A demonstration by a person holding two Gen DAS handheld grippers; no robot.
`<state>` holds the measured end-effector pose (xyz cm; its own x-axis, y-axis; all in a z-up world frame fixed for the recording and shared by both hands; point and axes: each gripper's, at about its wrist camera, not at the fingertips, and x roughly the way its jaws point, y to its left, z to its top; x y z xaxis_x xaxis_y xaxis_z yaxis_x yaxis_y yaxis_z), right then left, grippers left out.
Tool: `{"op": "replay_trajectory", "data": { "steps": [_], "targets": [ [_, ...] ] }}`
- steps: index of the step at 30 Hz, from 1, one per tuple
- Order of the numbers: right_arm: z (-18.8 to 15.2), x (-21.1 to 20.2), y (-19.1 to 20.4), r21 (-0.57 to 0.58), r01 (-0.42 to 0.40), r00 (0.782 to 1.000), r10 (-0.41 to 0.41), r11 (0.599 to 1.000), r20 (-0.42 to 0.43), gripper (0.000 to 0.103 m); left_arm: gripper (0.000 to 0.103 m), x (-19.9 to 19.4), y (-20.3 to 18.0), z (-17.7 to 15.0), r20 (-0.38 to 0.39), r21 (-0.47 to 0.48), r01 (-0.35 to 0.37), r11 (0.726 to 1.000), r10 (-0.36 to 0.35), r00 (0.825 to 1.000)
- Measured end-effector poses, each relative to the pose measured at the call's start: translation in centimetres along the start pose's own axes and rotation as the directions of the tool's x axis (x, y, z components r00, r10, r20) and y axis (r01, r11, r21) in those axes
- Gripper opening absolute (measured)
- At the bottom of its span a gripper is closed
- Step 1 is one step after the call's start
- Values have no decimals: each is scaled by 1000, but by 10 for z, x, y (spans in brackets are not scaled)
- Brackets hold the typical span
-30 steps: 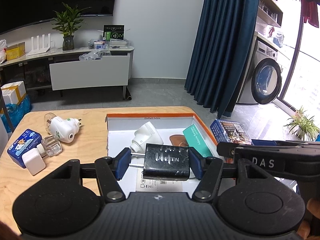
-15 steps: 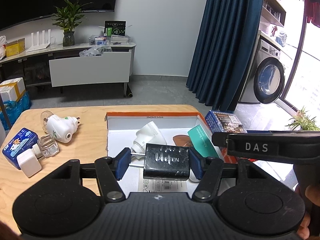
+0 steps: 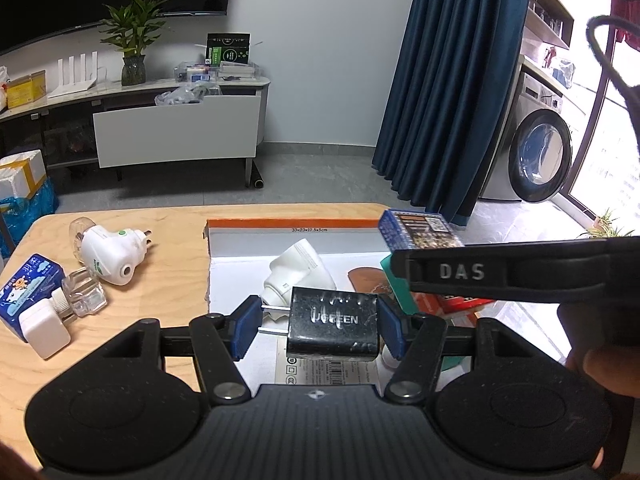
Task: Organize rigid objects
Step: 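Lower the card box into the lid with right tool while left lowers the charger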
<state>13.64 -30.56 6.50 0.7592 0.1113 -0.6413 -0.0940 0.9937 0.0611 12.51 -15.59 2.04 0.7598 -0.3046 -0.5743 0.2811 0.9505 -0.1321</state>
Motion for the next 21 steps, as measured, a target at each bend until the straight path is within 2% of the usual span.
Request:
{"op": "replay_trajectory", "data": {
  "steps": [9,10,11,21],
  "targets": [
    [11,24,0,20,-2,1000,3,1000,-19,72,62,10,-1,-2,-19,-1,21,1000,-21,1000],
    [14,24,0,20,-1,1000,1,1000,-7,76,62,11,-2,-2,-21,1,22,1000,-22,1000],
    [16,24,1,15,13,1000,-13,1000,2,79,62,11,-2,-2,-24,1,23,1000,-23,999],
    [11,-2,-14,51,37,998,-40,998,57,79,62,18,-8,-6,-46,0,51,999,-51,998]
  ]
}}
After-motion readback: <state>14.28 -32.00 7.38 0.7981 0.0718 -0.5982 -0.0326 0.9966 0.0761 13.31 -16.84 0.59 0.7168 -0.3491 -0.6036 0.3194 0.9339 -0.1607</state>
